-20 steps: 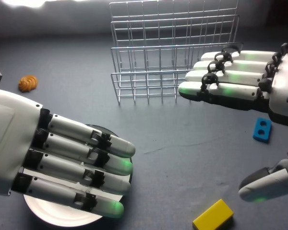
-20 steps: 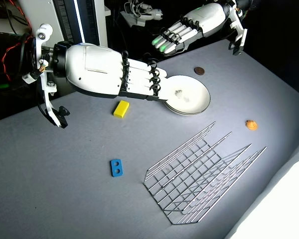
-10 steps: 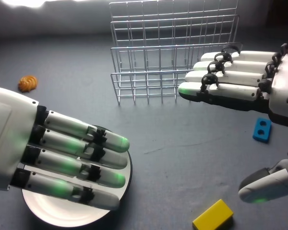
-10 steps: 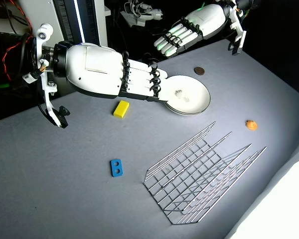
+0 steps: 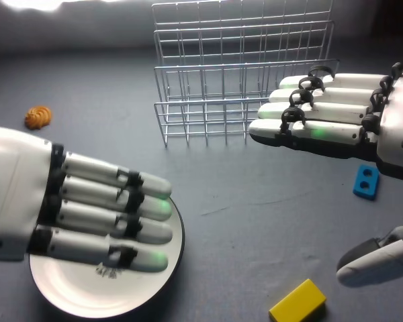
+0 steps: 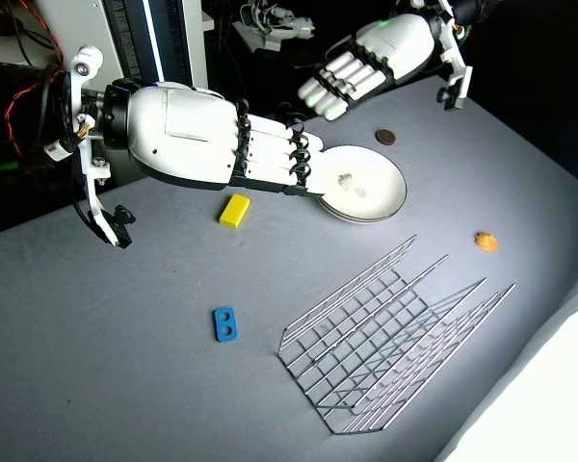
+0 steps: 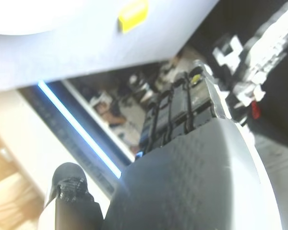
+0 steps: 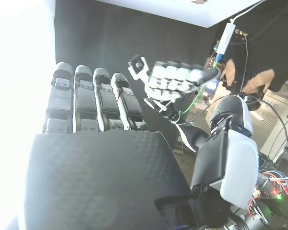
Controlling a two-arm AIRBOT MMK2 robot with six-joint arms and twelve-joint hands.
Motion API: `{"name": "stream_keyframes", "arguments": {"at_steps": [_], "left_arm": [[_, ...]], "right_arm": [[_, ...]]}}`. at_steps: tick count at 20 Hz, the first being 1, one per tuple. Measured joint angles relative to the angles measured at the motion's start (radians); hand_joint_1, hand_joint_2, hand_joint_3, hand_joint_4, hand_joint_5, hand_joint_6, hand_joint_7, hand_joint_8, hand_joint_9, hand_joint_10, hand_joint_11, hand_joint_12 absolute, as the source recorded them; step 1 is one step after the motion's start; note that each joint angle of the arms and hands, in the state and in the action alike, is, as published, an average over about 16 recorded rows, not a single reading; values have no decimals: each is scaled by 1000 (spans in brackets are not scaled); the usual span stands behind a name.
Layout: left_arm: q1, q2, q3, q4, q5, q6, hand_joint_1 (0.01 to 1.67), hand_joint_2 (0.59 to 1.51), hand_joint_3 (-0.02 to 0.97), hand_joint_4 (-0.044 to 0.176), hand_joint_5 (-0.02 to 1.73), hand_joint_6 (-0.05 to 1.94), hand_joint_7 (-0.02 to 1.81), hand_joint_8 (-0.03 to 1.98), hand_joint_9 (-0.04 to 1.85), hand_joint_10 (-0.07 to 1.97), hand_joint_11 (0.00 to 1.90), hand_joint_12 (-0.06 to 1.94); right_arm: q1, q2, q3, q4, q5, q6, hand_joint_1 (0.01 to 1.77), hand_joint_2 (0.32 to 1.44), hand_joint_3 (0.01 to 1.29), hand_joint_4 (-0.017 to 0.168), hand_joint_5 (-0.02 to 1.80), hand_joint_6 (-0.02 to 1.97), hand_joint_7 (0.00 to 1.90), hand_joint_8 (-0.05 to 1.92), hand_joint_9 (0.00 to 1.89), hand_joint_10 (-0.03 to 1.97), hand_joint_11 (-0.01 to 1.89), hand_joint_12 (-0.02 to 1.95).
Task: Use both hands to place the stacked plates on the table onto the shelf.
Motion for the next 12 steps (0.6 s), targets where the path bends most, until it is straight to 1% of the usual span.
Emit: {"name": "stream_keyframes", "arguments": {"at_steps": [5, 9, 12], "left_arm": [[55, -1, 19, -18, 28, 15, 23, 1034, 21, 1, 22, -16, 16, -13, 20, 7, 16, -13], [100, -1, 43, -24, 35, 27, 23, 1036, 21, 3, 22, -15, 16, -13, 21, 7, 16, -13], [133, -2, 65, -29, 51, 37, 23, 1039, 21, 2, 21, -15, 15, -13, 22, 7, 16, -13]], "right_arm": [[0, 0, 0, -2, 0, -1, 179, 906, 24, -4, 21, 18, 22, 13, 18, 5, 21, -8], [0, 0, 0, -3, 0, -2, 191, 911, 24, -4, 21, 18, 22, 13, 17, 5, 21, -7], [0, 0, 0, -3, 1, -2, 193, 914, 24, -4, 21, 18, 22, 13, 17, 5, 21, -7]]}}
